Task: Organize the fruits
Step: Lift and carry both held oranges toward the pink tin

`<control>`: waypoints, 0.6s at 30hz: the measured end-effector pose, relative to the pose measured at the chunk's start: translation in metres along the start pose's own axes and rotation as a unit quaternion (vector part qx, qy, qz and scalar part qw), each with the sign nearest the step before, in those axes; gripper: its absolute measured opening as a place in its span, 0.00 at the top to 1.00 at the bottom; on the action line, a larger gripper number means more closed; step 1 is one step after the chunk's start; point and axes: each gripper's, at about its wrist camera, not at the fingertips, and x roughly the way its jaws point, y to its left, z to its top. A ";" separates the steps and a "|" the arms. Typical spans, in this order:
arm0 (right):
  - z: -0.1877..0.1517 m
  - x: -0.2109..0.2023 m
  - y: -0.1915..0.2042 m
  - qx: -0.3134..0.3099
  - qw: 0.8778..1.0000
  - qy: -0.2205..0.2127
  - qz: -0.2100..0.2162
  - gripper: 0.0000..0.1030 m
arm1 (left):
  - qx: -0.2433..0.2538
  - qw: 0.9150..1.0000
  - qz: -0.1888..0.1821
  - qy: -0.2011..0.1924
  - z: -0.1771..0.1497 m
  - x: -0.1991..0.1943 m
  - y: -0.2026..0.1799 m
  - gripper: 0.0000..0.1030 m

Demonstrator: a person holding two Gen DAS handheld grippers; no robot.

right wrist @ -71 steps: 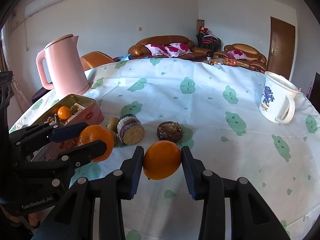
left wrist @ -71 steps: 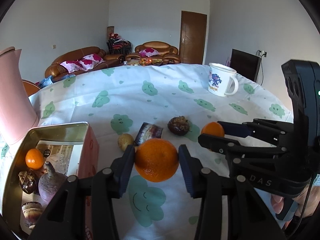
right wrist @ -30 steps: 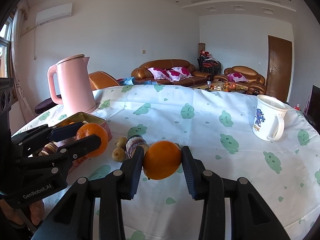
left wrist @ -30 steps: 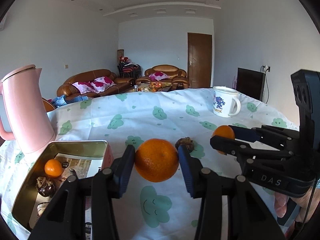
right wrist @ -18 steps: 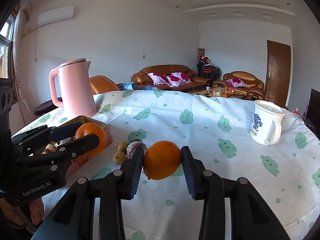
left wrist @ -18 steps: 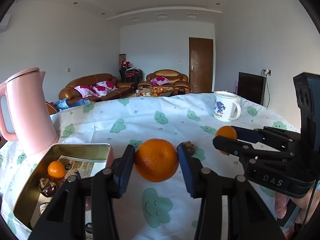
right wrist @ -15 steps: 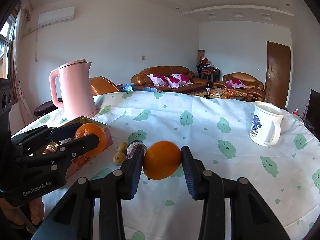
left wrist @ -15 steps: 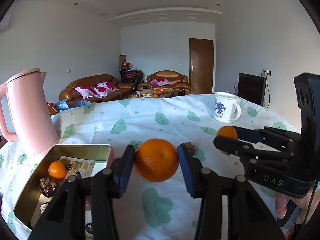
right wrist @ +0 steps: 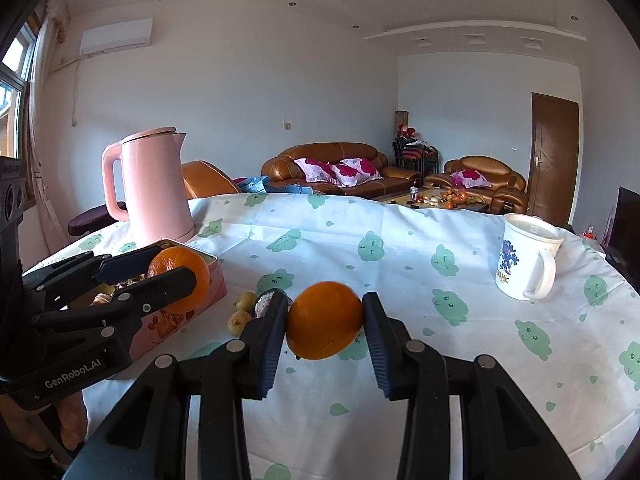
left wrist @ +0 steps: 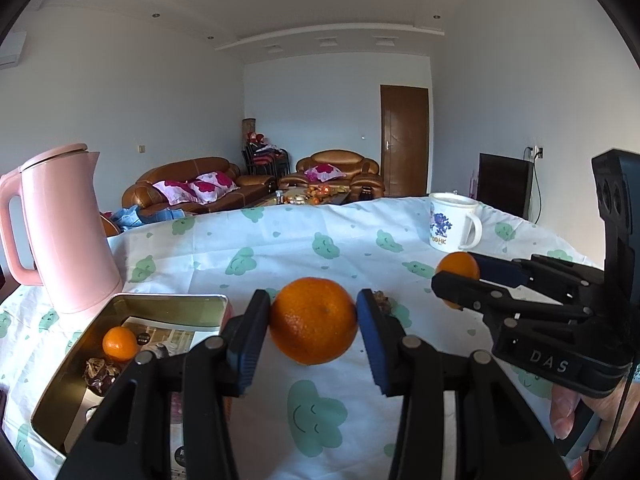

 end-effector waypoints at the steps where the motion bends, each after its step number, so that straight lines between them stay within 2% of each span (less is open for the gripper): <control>1: 0.000 -0.001 0.000 0.000 1.000 -0.001 0.000 0.61 | 0.000 1.000 0.000 -0.001 0.000 -0.001 0.000 0.55; 18: 0.000 -0.009 0.002 -0.006 1.000 -0.025 -0.003 0.61 | 0.000 1.000 0.005 -0.018 0.001 -0.008 0.000 0.55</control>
